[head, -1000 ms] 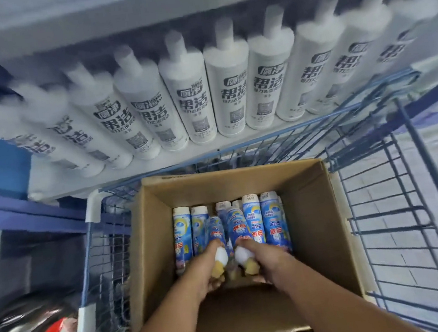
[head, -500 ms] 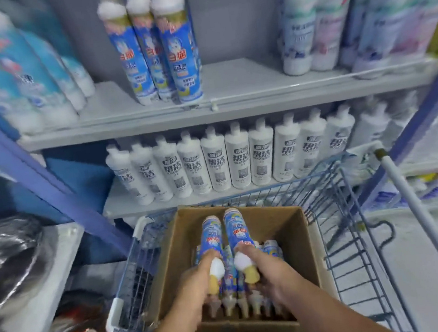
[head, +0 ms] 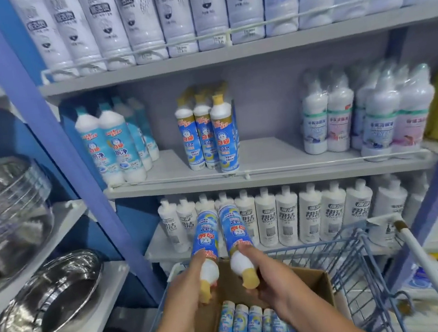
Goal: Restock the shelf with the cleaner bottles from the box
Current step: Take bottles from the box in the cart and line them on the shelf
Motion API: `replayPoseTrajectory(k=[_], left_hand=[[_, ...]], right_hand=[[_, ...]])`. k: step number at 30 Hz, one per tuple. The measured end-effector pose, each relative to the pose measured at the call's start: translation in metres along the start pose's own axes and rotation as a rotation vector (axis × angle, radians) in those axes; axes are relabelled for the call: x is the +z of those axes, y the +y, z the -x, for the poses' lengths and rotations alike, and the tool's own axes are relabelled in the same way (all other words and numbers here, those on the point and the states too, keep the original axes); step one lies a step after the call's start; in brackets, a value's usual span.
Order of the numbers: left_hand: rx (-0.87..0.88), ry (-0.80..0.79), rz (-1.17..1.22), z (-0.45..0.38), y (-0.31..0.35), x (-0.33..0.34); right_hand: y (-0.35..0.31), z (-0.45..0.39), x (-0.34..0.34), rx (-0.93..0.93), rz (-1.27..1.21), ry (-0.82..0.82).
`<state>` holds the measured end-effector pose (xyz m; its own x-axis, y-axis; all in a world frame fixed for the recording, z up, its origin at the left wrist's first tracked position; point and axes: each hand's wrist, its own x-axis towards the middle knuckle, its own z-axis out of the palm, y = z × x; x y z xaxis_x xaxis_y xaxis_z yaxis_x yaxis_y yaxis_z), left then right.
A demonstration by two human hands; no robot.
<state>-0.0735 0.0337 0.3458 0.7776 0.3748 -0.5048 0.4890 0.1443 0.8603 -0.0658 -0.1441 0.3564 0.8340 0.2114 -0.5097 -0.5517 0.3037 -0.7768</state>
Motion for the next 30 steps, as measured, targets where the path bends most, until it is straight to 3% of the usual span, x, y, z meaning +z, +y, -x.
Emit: replayPoseTrajectory(k=[4,8,11,22,30], left_hand=[[0.039,-0.088,0.071,-0.016,0.026,-0.018],[0.152,-0.004,0.031,-0.009,0.071,-0.016],[0.216,-0.037,0.024,-0.018,0.095,-0.019],[0.143,-0.24,0.041,-0.113,0.156,-0.03],[0.143,-0.45,-0.025,-0.141,0.179,-0.022]], right_hand=[[-0.027,0.005,0.025,-0.076,0.02,-0.041],[-0.05,-0.001,0.046,-0.119,0.032,-0.019],[-0.068,-0.008,0.063,-0.145,0.019,-0.024],[-0.095,-0.072,0.133,-0.199,-0.016,0.196],[-0.11,-0.086,0.153,-0.175,0.144,0.32]])
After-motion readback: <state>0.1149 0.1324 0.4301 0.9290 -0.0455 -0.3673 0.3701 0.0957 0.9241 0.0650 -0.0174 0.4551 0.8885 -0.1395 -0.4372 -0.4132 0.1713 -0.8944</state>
